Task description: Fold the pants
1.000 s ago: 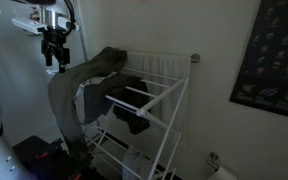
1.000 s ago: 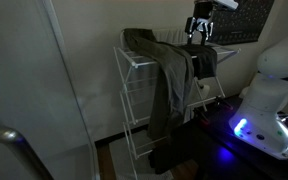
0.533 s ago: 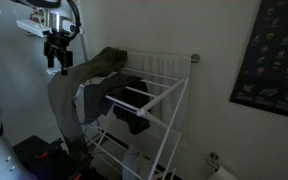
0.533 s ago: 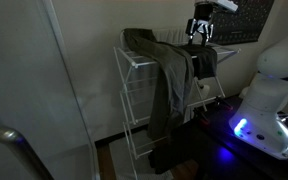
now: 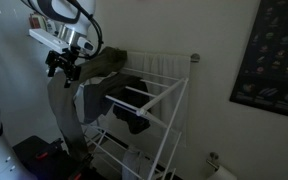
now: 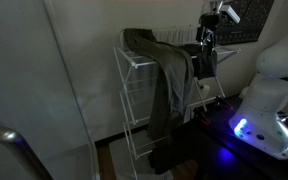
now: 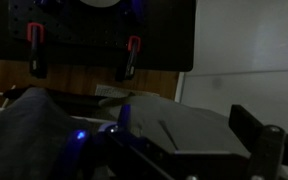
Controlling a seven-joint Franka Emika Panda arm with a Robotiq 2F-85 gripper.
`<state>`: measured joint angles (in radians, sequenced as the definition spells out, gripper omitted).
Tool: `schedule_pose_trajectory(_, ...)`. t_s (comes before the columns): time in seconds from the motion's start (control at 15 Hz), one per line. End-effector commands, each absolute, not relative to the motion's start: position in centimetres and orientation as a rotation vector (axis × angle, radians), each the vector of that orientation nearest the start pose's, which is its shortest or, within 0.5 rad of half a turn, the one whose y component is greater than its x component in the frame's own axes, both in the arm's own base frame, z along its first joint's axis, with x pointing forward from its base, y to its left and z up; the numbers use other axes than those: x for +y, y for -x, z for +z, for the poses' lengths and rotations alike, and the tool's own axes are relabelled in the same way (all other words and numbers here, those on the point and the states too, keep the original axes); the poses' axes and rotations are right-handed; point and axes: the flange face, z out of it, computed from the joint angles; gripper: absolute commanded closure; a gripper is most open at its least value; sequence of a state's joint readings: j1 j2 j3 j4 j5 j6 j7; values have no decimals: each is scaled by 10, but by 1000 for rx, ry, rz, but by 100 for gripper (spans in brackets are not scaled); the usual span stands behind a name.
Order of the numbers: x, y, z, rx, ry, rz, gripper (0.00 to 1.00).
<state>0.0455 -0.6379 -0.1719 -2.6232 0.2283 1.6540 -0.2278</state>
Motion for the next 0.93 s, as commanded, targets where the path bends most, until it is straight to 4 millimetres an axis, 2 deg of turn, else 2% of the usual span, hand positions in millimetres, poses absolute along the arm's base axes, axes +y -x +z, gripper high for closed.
schedule_pose_trajectory(0.0,-20,-300,405,-213,2695,476,0)
schedule_pose_trajectory(0.27,-25,-297,376,-261,2681,454,0)
schedule_pose_trajectory(0.6,-39,-298,344,-296,2662,341,0)
schedule_pose_trajectory(0.87,-48,-311,337,-354,2604,221,0)
